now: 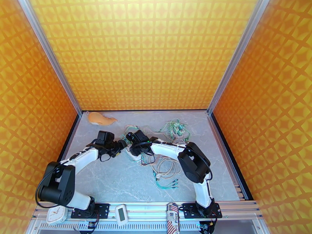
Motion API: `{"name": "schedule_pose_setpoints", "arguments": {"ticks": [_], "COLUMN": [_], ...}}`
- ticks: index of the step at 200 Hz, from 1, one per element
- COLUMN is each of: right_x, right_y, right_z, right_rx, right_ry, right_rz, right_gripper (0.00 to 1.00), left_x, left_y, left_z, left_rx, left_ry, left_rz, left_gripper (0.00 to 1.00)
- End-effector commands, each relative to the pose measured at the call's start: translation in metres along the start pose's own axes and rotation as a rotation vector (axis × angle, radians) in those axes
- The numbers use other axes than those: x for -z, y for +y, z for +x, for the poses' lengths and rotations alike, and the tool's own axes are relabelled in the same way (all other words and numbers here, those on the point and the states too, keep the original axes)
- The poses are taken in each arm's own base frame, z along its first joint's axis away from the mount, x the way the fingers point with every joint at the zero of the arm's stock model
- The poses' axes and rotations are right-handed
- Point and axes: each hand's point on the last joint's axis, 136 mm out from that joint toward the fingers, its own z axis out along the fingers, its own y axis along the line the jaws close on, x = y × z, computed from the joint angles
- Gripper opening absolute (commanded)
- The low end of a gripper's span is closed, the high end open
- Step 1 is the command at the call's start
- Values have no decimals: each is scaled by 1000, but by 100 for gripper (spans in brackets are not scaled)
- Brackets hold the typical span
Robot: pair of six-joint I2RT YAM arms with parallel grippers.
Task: Pull the plug off the socket
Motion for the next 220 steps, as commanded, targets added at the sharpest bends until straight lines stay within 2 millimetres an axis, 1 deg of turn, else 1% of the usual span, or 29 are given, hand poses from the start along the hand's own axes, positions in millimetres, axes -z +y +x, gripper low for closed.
{"name": "schedule_pose_setpoints", "arguments": {"ticks": [1, 23, 69, 136, 164, 194, 220], "right_x": [10, 9, 8, 6, 8, 12, 19], "right_y": [7, 9, 10, 9, 8, 6, 7], "right_z": [-17, -16, -15, -14, -19, -25, -31], "right_rx": [-15, -15, -14, -30, -36, -46, -64], "right_ry": [-65, -65, -63, -61, -77, -98, -122], "right_rz": [-15, -16, -17, -11, -9, -1, -11], "right_gripper": [13, 13, 13, 11, 10, 6, 4], "left_x": [-8, -16, -30, -29, -31, -29, -28], "left_y": [-7, -2, 22, 50, 61, 68, 71], "left_z": [-3, -2, 6, 20, 27, 30, 31], "left_rx": [3, 12, 52, 28, 22, 21, 18], "left_ry": [4, 17, 56, 80, 96, 93, 89], "left_rz": [46, 33, -28, -152, -197, -221, -236], "left_gripper": [68, 64, 60, 55, 54, 53, 53]}}
